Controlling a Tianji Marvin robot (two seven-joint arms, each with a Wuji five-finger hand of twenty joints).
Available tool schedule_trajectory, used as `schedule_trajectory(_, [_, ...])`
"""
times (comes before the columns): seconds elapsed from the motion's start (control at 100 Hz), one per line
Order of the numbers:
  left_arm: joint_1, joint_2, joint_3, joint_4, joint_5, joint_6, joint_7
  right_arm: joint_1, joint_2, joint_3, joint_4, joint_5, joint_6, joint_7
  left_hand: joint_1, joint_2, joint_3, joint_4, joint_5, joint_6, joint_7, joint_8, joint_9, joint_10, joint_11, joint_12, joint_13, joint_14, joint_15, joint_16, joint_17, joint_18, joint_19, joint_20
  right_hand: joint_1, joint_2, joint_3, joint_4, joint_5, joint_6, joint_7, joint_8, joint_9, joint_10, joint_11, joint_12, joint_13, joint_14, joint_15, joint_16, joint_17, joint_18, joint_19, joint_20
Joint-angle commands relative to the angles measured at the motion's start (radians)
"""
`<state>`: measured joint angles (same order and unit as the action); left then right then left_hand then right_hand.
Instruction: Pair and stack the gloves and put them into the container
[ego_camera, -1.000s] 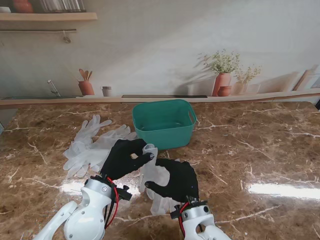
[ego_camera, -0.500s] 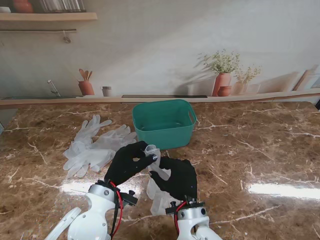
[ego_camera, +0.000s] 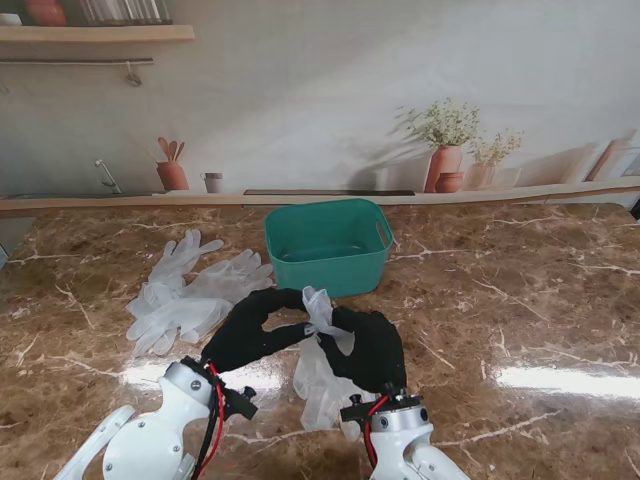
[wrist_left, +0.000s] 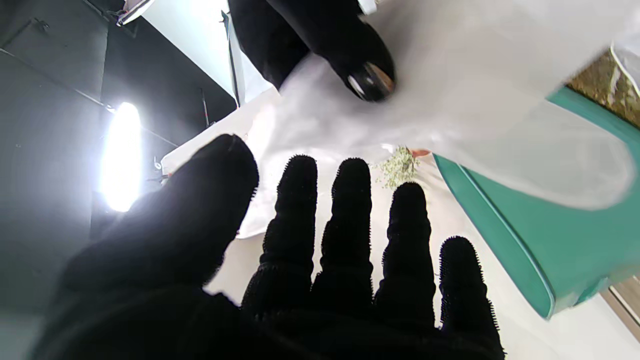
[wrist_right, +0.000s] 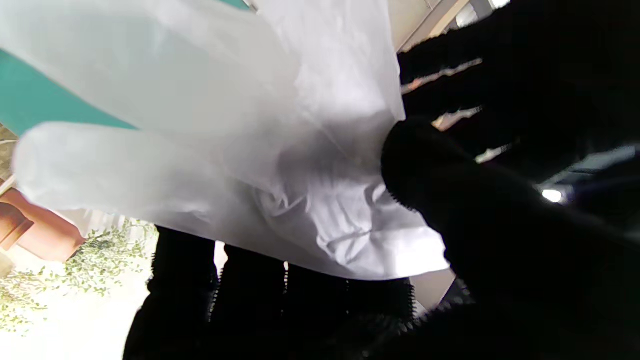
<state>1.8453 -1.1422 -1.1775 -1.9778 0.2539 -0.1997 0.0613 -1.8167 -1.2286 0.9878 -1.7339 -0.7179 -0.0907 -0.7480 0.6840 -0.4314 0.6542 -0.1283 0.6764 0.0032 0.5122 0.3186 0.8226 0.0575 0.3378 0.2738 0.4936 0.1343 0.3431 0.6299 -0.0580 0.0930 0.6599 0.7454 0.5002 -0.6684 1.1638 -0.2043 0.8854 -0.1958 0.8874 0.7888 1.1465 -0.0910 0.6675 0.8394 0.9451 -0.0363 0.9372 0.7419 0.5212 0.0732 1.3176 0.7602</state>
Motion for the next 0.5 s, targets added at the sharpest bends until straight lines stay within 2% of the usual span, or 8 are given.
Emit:
schedule_trajectory(0.0, [0.011,-0.004,-0.006,0.017,0.007,-0.007,0.043,-0.008,0.005,0.013,-0.007,0.004,-0.010,0.009,0.013,0.015,-0.001,-0.015,0.003,-0.042,-0.005,0.010,-0.036,-0.008,-0.013,-0.004,-0.046,-0.039,-0.015,-0.008,-0.012,-0.058,-0.042,0.010,0.011,0.012,0.096,0.001,0.068,-0.144,0.049,0.063,0.013,-0.029,0.019,0.021,0.014,-0.039,0.021,0.023,0.011,-0.034,0.034,0.030])
schedule_trajectory(0.1, [0.018,-0.013,-0.017,0.029,0.024,-0.023,0.092,-0.011,0.008,0.033,-0.007,0.004,-0.046,0.014,0.025,0.004,0.015,-0.029,-0.014,-0.057,0.018,0.032,-0.070,-0.018,-0.002,0.032,-0.063,-0.031,-0.010,0.012,-0.017,-0.048,-0.088,0.043,0.012,0.006,0.101,0.000,0.074,-0.145,0.048,0.069,0.018,-0.028,0.021,0.023,0.017,-0.038,0.025,0.026,0.016,-0.033,0.039,0.031])
schedule_trajectory(0.18, [0.024,-0.014,-0.036,0.030,0.041,-0.011,0.099,-0.010,0.010,0.046,-0.002,0.008,-0.100,0.023,-0.016,0.016,0.066,0.018,-0.061,-0.043,-0.003,0.032,-0.138,-0.028,-0.015,0.053,-0.106,-0.029,-0.028,0.010,-0.023,-0.038,-0.146,0.047,0.013,-0.007,0.112,-0.004,0.083,-0.138,0.046,0.072,0.026,-0.022,0.020,0.021,0.027,-0.026,0.026,0.027,0.028,-0.023,0.050,0.032])
schedule_trajectory(0.27, [0.026,-0.010,-0.063,0.029,0.030,0.005,0.076,-0.006,0.012,0.057,0.008,0.013,-0.168,0.030,-0.006,0.004,0.082,0.023,-0.154,-0.013,-0.053,0.017,-0.237,-0.017,-0.033,0.065,-0.186,-0.042,-0.062,-0.003,-0.032,-0.052,-0.244,0.041,0.014,-0.017,0.123,-0.011,0.090,-0.134,0.045,0.071,0.033,-0.021,0.018,0.021,0.032,-0.021,0.024,0.027,0.034,-0.014,0.057,0.031])
schedule_trajectory(0.34, [0.024,0.000,-0.088,0.028,0.013,0.004,0.018,-0.003,0.013,0.065,0.015,0.014,-0.212,0.038,0.010,-0.011,0.106,0.025,-0.230,0.015,-0.183,-0.069,-0.323,-0.024,-0.064,0.044,-0.267,-0.059,-0.105,-0.036,-0.035,-0.071,-0.389,0.048,0.010,-0.032,0.142,-0.019,0.101,-0.131,0.048,0.068,0.044,-0.016,0.017,0.021,0.043,-0.015,0.024,0.029,0.042,-0.004,0.068,0.031])
schedule_trajectory(0.38, [0.023,0.013,-0.109,0.026,-0.002,-0.003,-0.049,-0.002,0.014,0.069,0.017,0.024,-0.244,0.054,0.029,-0.010,0.118,0.030,-0.283,0.017,-0.264,-0.117,-0.414,-0.023,-0.089,0.026,-0.335,-0.067,-0.133,-0.052,-0.024,-0.075,-0.454,0.015,0.015,-0.040,0.150,-0.023,0.104,-0.124,0.050,0.066,0.049,-0.011,0.017,0.021,0.046,-0.007,0.025,0.030,0.043,0.002,0.072,0.031])
schedule_trajectory(0.41, [0.021,0.023,-0.123,0.026,-0.014,-0.013,-0.096,-0.002,0.015,0.073,0.014,0.034,-0.261,0.073,0.048,-0.004,0.124,0.037,-0.312,-0.006,-0.310,-0.145,-0.477,-0.022,-0.099,0.014,-0.379,-0.070,-0.150,-0.063,-0.010,-0.075,-0.506,-0.050,0.016,-0.044,0.154,-0.025,0.108,-0.121,0.052,0.064,0.052,-0.006,0.017,0.022,0.048,-0.002,0.027,0.032,0.044,0.006,0.076,0.031])
schedule_trajectory(0.49, [0.010,0.037,-0.136,0.032,-0.035,-0.040,-0.152,-0.002,0.021,0.082,0.010,0.056,-0.302,0.126,0.071,-0.007,0.185,0.049,-0.321,-0.063,-0.343,-0.169,-0.518,-0.028,-0.102,0.002,-0.408,-0.073,-0.168,-0.074,-0.001,-0.070,-0.541,-0.138,0.017,-0.051,0.163,-0.029,0.113,-0.117,0.056,0.060,0.058,-0.003,0.017,0.024,0.052,0.002,0.029,0.035,0.046,0.012,0.084,0.032])
